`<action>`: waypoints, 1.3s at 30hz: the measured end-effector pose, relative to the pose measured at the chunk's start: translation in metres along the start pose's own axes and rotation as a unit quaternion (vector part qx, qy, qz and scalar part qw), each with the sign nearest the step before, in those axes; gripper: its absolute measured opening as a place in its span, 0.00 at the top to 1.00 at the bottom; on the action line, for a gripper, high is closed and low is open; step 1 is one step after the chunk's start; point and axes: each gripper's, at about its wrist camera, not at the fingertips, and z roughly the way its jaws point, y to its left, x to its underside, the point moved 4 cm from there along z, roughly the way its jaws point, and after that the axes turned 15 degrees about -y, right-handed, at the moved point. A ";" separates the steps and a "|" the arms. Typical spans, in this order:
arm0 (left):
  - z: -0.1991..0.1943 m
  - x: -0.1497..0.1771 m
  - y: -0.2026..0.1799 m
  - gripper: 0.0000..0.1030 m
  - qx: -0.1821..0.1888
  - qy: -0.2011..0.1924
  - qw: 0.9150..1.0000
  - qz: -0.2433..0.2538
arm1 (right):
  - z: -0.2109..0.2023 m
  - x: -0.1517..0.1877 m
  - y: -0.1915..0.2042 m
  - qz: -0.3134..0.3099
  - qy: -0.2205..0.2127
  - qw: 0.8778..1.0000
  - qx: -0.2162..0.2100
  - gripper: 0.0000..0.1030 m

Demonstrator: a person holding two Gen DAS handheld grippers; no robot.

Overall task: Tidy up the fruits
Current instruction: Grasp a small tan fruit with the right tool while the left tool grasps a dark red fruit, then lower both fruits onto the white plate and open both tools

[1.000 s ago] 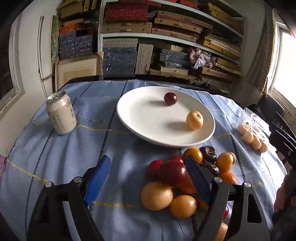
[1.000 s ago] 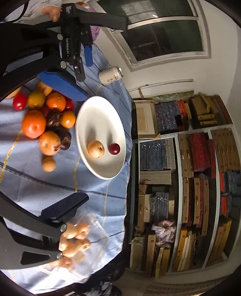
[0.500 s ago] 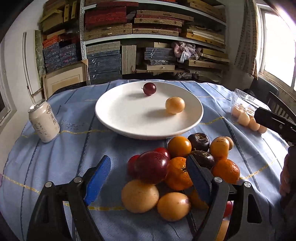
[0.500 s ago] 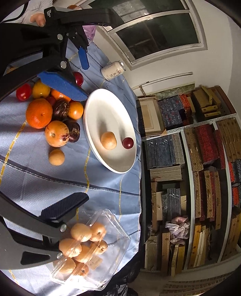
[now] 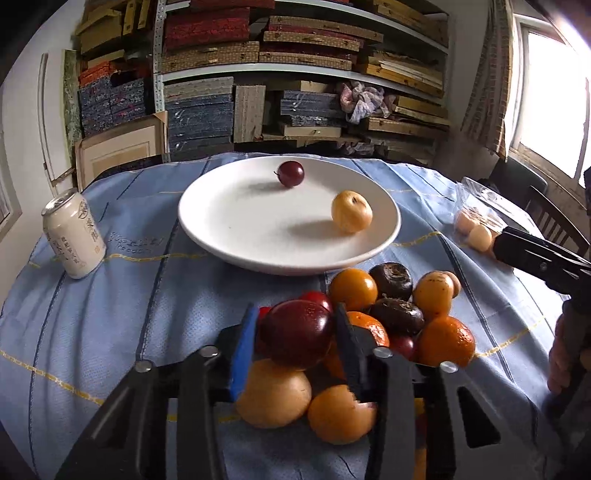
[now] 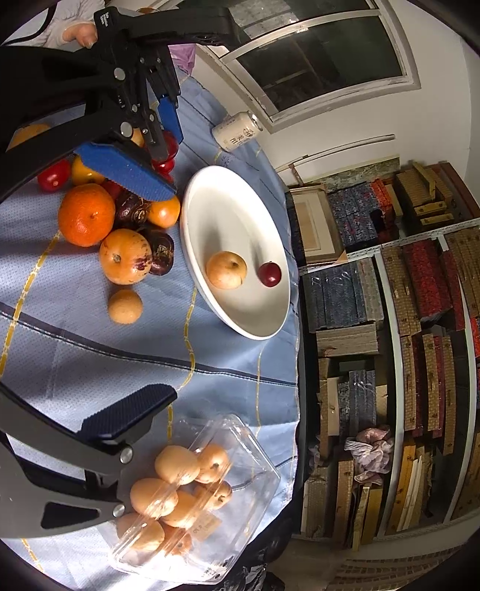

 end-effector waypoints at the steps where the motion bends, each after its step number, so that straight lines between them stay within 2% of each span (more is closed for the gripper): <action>1: 0.000 0.000 0.000 0.61 -0.001 -0.001 1.000 0.002 | 0.001 0.001 0.000 0.001 0.003 1.000 -0.001 0.06; 7: -0.003 -0.001 0.002 0.62 0.002 0.002 1.000 -0.008 | 0.005 0.005 -0.002 -0.007 0.016 1.000 0.010 0.06; 9: -0.007 -0.003 0.005 0.62 0.002 0.002 1.000 -0.012 | 0.008 0.007 -0.004 -0.014 0.025 0.999 0.021 0.20; 10: -0.009 -0.004 0.008 0.62 -0.001 0.000 1.000 -0.015 | 0.012 0.010 -0.006 -0.017 0.037 0.999 0.027 0.34; 11: -0.011 -0.006 0.011 0.62 -0.006 -0.004 1.000 -0.019 | 0.017 0.013 -0.009 -0.014 0.049 0.998 0.029 0.40; 15: -0.014 -0.008 0.021 0.62 -0.007 -0.005 0.999 -0.041 | 0.030 0.027 -0.016 0.003 0.080 0.997 0.020 0.40; 19: -0.014 -0.008 0.019 0.62 -0.005 -0.003 0.999 -0.039 | 0.034 0.035 -0.014 -0.023 0.095 0.995 0.036 0.41; 22: -0.015 -0.008 0.017 0.62 -0.003 -0.004 0.999 -0.033 | 0.038 0.042 -0.013 -0.028 0.112 0.993 0.033 0.54; 27: -0.015 -0.007 0.015 0.62 -0.003 -0.002 0.999 -0.032 | 0.043 0.045 -0.010 -0.036 0.123 0.992 0.024 0.60; 31: -0.014 -0.007 0.013 0.62 -0.004 -0.002 1.000 -0.031 | 0.049 0.050 -0.006 -0.028 0.139 0.990 0.007 0.72; 35: -0.015 -0.006 0.011 0.62 -0.006 -0.002 1.000 -0.026 | 0.050 0.050 -0.004 -0.027 0.138 0.990 0.001 0.75; 39: -0.014 -0.006 0.011 0.62 -0.005 -0.001 1.000 -0.030 | 0.043 0.041 -0.007 -0.022 0.117 0.993 0.000 0.75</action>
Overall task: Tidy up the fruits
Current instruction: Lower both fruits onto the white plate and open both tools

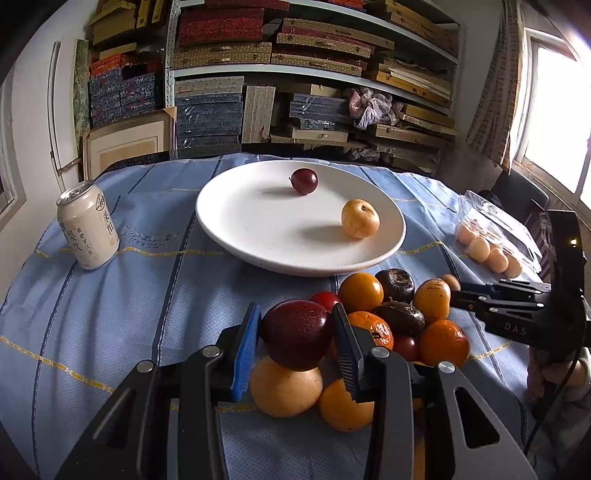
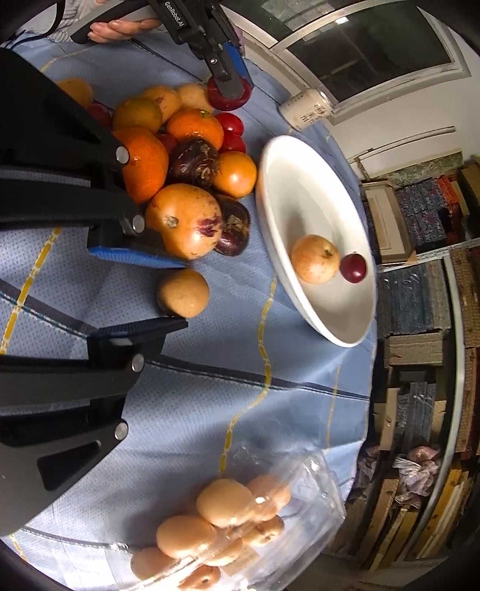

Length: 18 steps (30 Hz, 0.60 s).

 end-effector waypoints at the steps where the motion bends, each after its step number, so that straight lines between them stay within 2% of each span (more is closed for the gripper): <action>1: 0.001 -0.002 0.001 0.62 0.001 0.000 1.000 -0.004 | -0.003 -0.004 -0.001 0.010 -0.008 1.000 -0.007 0.75; 3: 0.007 -0.011 0.006 0.62 0.002 0.002 1.000 -0.014 | -0.009 -0.016 -0.001 0.031 -0.027 0.999 -0.017 0.75; 6: 0.020 -0.026 0.012 0.62 -0.012 0.001 1.000 -0.005 | -0.007 -0.043 0.016 0.017 -0.048 0.998 -0.024 0.75; 13: 0.060 -0.051 0.036 0.62 -0.021 0.008 0.999 -0.039 | 0.044 -0.075 0.077 -0.007 -0.038 0.997 -0.066 0.75; 16: 0.074 -0.054 0.041 0.61 -0.017 0.016 0.998 -0.053 | 0.059 -0.077 0.085 -0.009 -0.034 0.997 -0.064 0.74; 18: 0.078 -0.053 0.044 0.60 -0.014 0.016 0.998 -0.059 | 0.062 -0.076 0.083 -0.013 -0.036 0.998 -0.057 0.59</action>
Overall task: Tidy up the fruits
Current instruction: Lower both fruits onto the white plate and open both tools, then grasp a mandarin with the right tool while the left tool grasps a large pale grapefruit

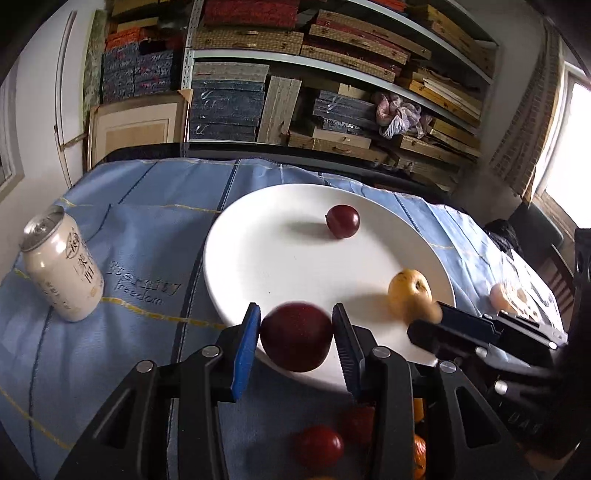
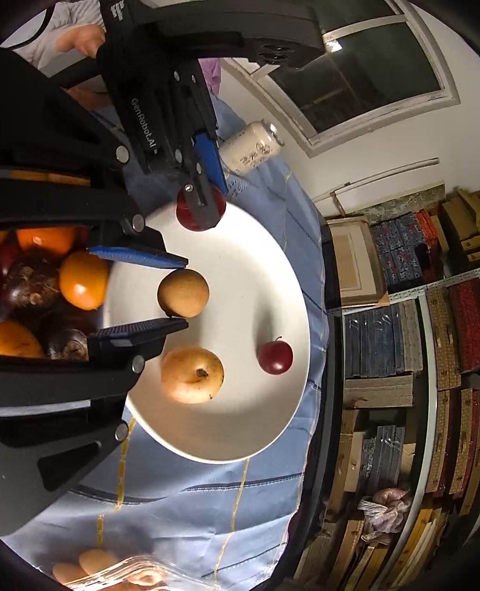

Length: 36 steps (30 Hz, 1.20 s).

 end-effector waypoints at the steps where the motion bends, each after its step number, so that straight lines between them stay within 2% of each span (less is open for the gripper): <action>1: 0.000 0.000 0.001 0.58 0.002 0.002 1.000 0.000 | -0.001 0.000 -0.002 -0.002 -0.004 1.000 0.004 0.47; 2: -0.001 0.001 0.001 0.52 0.003 0.002 1.000 0.001 | -0.004 -0.001 -0.005 -0.003 -0.010 1.000 0.009 0.44; 3: -0.004 0.000 0.002 0.41 0.001 -0.003 1.000 0.001 | -0.007 -0.002 -0.007 -0.002 -0.015 1.000 0.012 0.44; 4: -0.007 -0.002 0.004 0.36 -0.002 -0.010 1.000 -0.001 | -0.010 -0.003 -0.009 0.000 -0.018 1.000 0.011 0.44; 6: -0.017 -0.008 0.007 0.27 -0.003 -0.028 1.000 -0.010 | -0.021 -0.006 -0.014 0.007 -0.031 0.999 0.008 0.37; 8: -0.032 -0.013 0.007 0.23 -0.006 -0.046 0.999 -0.008 | -0.041 -0.007 -0.014 0.015 -0.053 0.998 -0.007 0.09; 11: -0.063 -0.016 0.004 0.03 -0.029 -0.090 0.995 0.011 | -0.070 -0.001 -0.011 0.001 -0.068 0.997 -0.020 0.04; 13: -0.081 -0.009 0.003 0.03 -0.031 -0.105 0.994 0.018 | -0.092 0.011 -0.007 -0.022 -0.072 0.997 -0.020 0.04; 15: -0.102 0.008 0.001 0.03 -0.006 -0.109 0.993 0.032 | -0.113 0.028 -0.006 -0.036 -0.073 0.996 -0.025 0.04; 19: -0.124 0.038 0.003 0.03 0.001 -0.091 0.995 0.046 | -0.139 0.067 -0.006 -0.032 -0.058 0.998 -0.009 0.04; 22: -0.133 0.053 0.015 0.03 -0.011 -0.094 0.995 0.027 | -0.150 0.078 0.009 -0.053 -0.061 0.997 -0.015 0.04; 24: -0.133 0.057 0.026 0.03 -0.016 -0.089 0.996 0.001 | -0.147 0.083 0.016 -0.057 -0.049 0.997 -0.023 0.04; 27: -0.127 0.058 0.042 0.03 -0.015 -0.080 0.996 -0.044 | -0.136 0.087 0.014 -0.058 -0.028 0.998 -0.012 0.05; 28: -0.127 0.059 0.045 0.03 -0.014 -0.076 0.995 -0.054 | -0.133 0.088 0.012 -0.055 -0.022 0.998 -0.009 0.06; 29: -0.125 0.060 0.049 0.03 -0.012 -0.070 0.995 -0.067 | -0.130 0.089 0.011 -0.050 -0.016 0.999 -0.011 0.13; 30: -0.125 0.060 0.051 0.03 -0.009 -0.066 0.995 -0.079 | -0.127 0.091 0.011 -0.045 -0.009 0.999 -0.016 0.21; 31: -0.124 0.060 0.054 0.03 -0.007 -0.064 0.994 -0.087 | -0.124 0.093 0.010 -0.040 -0.001 0.999 -0.019 0.37; 32: -0.124 0.060 0.055 0.03 -0.006 -0.063 0.994 -0.093 | -0.120 0.094 0.009 -0.037 0.004 0.999 -0.018 0.42; 34: -0.127 0.061 0.054 0.03 -0.003 -0.064 0.993 -0.095 | -0.113 0.098 0.009 -0.033 0.020 0.999 -0.019 0.42; 36: -0.129 0.059 0.051 0.03 -0.002 -0.067 0.994 -0.087 | -0.112 0.098 0.009 -0.023 0.018 0.999 -0.024 0.42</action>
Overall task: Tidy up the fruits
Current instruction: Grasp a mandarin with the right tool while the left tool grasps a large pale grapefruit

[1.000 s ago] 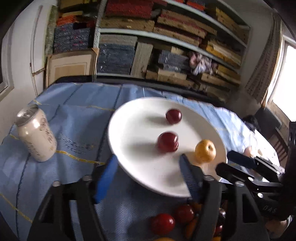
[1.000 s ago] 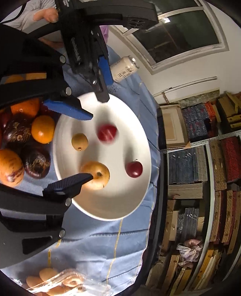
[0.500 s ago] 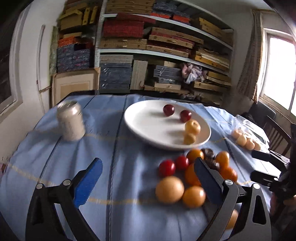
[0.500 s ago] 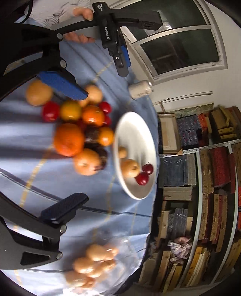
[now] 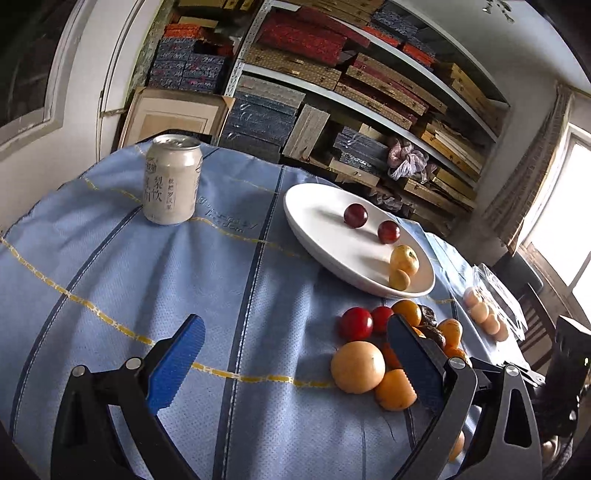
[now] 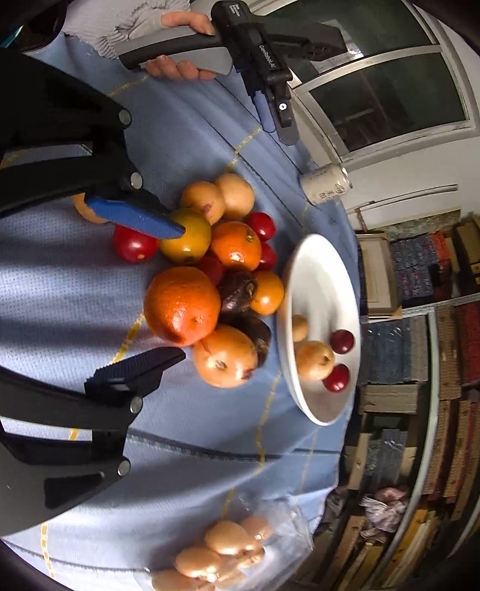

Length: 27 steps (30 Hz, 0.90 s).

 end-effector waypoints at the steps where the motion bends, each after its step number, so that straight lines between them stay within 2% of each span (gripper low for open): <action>1: -0.001 0.000 -0.003 0.03 0.002 0.000 1.000 0.006 | 0.000 0.000 0.000 0.000 -0.001 1.000 0.002 0.42; 5: 0.002 0.005 -0.014 0.03 0.010 0.009 1.000 0.025 | 0.008 -0.002 -0.004 0.015 0.009 1.000 0.004 0.41; 9: 0.004 0.012 -0.026 0.03 0.014 0.016 0.998 0.057 | 0.019 -0.002 -0.017 0.073 0.020 0.997 -0.018 0.42; 11: 0.004 0.015 -0.032 0.03 0.012 0.015 0.997 0.080 | 0.022 -0.001 -0.021 0.091 0.025 0.995 -0.021 0.53; 18: 0.007 0.029 -0.050 0.03 0.006 0.015 0.987 0.157 | 0.008 -0.001 -0.008 0.080 0.014 0.996 -0.035 0.54; 21: 0.009 0.029 -0.053 0.03 0.008 0.011 0.986 0.163 | 0.002 -0.004 -0.012 0.087 0.003 0.996 -0.027 0.54; 27: 0.025 0.035 -0.061 0.03 0.014 0.040 0.985 0.165 | 0.000 -0.003 -0.022 0.101 0.001 0.995 -0.012 0.54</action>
